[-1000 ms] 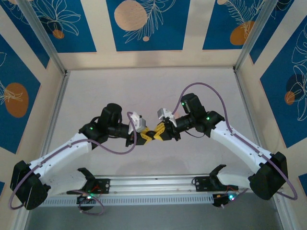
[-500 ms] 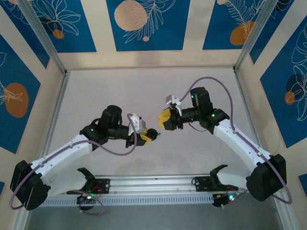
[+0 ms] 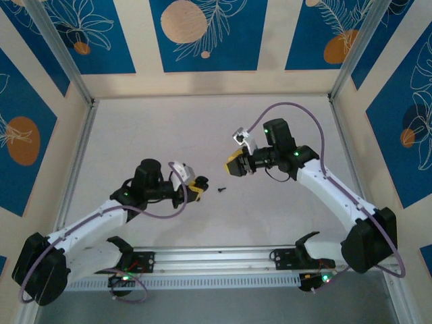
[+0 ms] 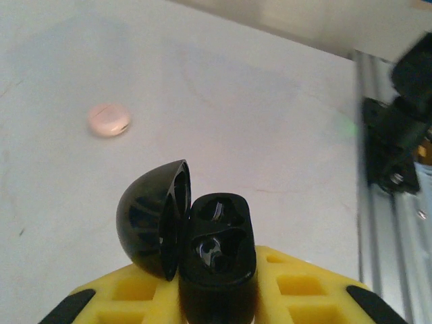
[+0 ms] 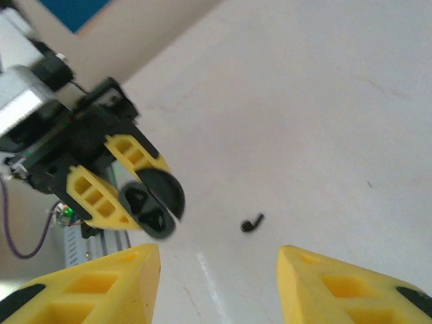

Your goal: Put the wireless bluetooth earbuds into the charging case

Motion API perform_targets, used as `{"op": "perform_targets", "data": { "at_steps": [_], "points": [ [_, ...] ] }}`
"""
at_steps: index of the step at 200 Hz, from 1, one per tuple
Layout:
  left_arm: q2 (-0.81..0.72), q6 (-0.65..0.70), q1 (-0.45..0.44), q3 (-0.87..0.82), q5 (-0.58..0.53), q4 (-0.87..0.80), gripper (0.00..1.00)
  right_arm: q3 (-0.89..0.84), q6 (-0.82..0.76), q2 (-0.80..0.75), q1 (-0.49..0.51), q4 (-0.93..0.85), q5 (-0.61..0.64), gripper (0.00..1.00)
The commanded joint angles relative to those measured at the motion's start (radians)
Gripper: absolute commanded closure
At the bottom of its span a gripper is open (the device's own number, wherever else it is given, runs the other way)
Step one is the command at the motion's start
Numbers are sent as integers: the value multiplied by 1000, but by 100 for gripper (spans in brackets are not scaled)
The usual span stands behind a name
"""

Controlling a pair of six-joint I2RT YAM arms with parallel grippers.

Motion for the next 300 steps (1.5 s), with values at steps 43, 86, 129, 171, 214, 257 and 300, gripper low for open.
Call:
{"op": "perform_targets", "data": {
  "at_steps": [43,86,129,171,214,257,300],
  "points": [
    [-77,-232,151,-92,-156,80,75,123,132,175,83,-229,223,52],
    [-102,-271,184,-95,-178,39,75,238,-195,354,127,-358,222,51],
    [-99,-310,213,-93,-166,10,75,299,-468,470,129,-352,263,47],
    [-102,-314,230,-96,-145,-1,76,322,-681,511,116,-262,369,43],
    [-94,-311,242,-93,-123,-7,77,326,-947,507,97,-300,233,54],
    [-108,-313,256,-99,-121,-15,78,369,-1086,572,109,-368,239,54],
    [-114,-309,275,-99,-109,-21,80,385,-1147,651,146,-397,354,55]
  ]
}}
